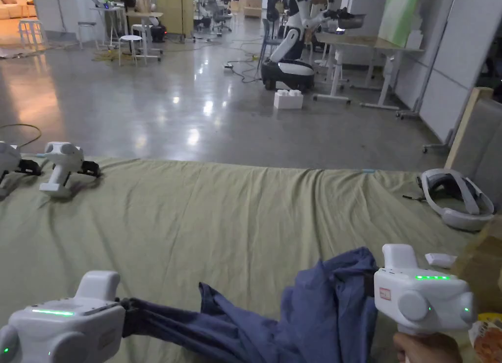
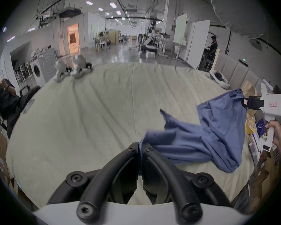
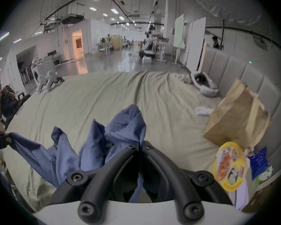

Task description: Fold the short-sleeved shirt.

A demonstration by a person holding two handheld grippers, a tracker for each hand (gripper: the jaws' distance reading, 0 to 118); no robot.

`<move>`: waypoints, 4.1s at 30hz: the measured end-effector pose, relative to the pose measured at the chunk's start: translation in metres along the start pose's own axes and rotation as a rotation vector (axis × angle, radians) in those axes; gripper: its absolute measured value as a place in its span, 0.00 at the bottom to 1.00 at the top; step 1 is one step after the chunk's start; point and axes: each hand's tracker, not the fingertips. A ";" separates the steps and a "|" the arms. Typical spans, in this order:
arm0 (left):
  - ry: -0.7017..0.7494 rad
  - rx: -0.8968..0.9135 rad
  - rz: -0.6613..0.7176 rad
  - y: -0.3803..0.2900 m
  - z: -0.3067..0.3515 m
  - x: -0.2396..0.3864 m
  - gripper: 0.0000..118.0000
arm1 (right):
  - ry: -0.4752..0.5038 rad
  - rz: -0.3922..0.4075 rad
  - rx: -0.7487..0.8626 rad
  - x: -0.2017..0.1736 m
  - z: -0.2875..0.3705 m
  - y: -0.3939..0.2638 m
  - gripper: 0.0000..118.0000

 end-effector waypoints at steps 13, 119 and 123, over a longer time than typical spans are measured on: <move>0.060 0.195 0.088 0.102 0.067 -0.064 0.05 | -0.090 0.003 0.179 0.026 0.087 0.082 0.04; -0.101 -0.462 0.119 0.051 -0.272 0.058 0.65 | -0.079 -0.001 0.131 -0.065 0.051 -0.134 0.04; -0.021 -0.381 -0.071 0.046 -0.262 0.082 0.27 | -0.121 -0.008 0.070 -0.052 0.045 -0.137 0.05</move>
